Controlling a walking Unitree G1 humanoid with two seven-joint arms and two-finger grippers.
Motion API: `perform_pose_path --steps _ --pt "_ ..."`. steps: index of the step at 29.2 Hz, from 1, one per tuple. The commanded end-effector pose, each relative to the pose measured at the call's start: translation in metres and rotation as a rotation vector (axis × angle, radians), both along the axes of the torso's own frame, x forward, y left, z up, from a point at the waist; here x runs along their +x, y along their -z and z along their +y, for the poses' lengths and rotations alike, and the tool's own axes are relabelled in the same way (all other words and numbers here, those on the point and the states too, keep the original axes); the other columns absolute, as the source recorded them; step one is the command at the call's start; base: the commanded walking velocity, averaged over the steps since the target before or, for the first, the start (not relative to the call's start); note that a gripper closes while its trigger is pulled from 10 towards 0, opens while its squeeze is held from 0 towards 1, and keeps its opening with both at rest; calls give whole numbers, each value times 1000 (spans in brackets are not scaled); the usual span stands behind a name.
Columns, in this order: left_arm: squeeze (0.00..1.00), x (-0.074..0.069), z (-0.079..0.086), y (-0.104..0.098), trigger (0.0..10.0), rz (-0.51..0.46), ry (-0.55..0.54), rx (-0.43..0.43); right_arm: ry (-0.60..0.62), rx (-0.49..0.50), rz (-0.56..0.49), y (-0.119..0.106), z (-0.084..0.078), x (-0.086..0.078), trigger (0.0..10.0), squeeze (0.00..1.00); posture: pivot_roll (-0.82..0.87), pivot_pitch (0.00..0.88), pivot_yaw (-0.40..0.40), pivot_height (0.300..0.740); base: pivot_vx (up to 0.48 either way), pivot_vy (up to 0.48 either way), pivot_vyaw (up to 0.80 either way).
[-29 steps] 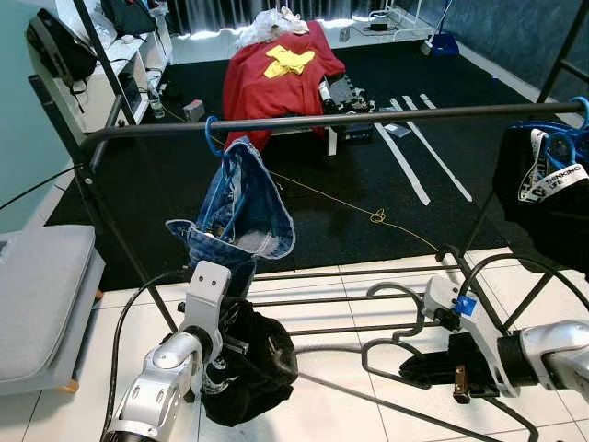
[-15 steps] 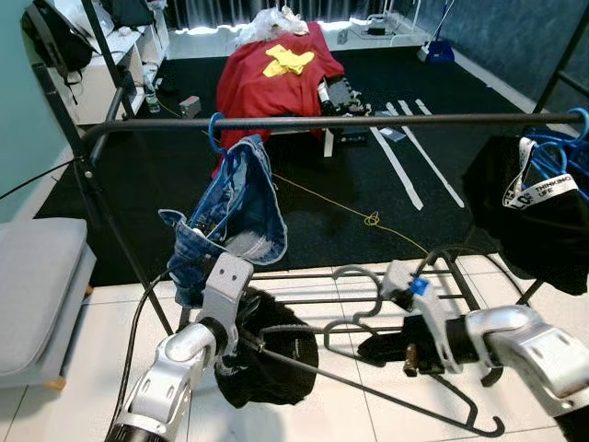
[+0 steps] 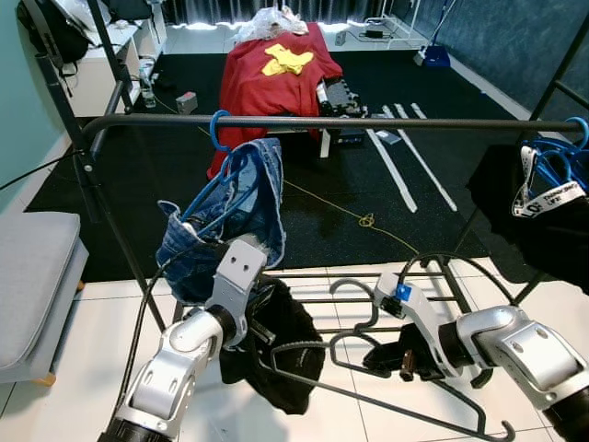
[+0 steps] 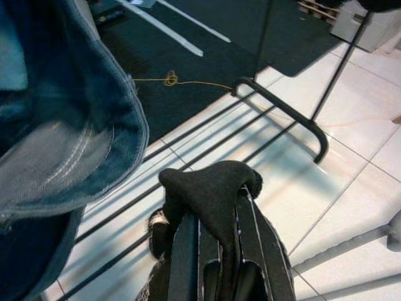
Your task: Hang hanger
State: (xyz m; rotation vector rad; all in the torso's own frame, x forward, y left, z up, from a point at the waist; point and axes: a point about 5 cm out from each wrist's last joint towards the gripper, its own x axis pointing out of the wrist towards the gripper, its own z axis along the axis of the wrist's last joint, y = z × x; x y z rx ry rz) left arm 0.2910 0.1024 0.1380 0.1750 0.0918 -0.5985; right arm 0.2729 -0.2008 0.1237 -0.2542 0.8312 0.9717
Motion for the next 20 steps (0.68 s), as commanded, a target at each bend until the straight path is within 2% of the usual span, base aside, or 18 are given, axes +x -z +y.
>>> perform_pose_path --steps 1,5,6,11,12,13,14,15,16,20 --pt "0 -5 -9 -11 10000 -22 91 19 110 1 -60 5 -3 12 0 0 45 109 -12 740 0 0 0" --pt "0 -5 -9 -11 10000 -22 91 19 110 1 -60 5 -3 12 0 0 45 109 -12 740 0 0 0" --pt "0 -7 -11 -12 10000 -16 113 30 164 22 -83 7 -3 18 0 0 48 109 -12 740 0 0 0" --pt "0 -8 -11 -12 10000 -12 122 40 189 48 -93 8 -1 21 0 0 48 109 -11 740 0 0 0" --pt "0 -8 -12 -13 10000 -11 129 39 219 117 -86 8 2 24 0 0 47 107 -8 740 0 0 0" --pt "0 -8 -12 -13 10000 -11 129 39 219 117 -86 8 2 24 0 0 47 107 -8 740 0 0 0" --pt "0 -8 -13 -14 10000 -10 135 35 246 202 -71 9 6 28 0 0 48 107 -7 740 0 0 0" --pt "0 -8 -13 -14 10000 -10 135 35 246 202 -71 9 6 28 0 0 48 107 -7 740 0 0 0" --pt "0 -8 -15 -14 10000 -10 141 32 267 274 -47 10 10 30 0 0 49 107 -7 740 0 0 0" --pt "0 -8 -19 -16 10000 -11 155 33 280 330 -3 16 16 31 0 0 49 106 -7 740 0 0 0"
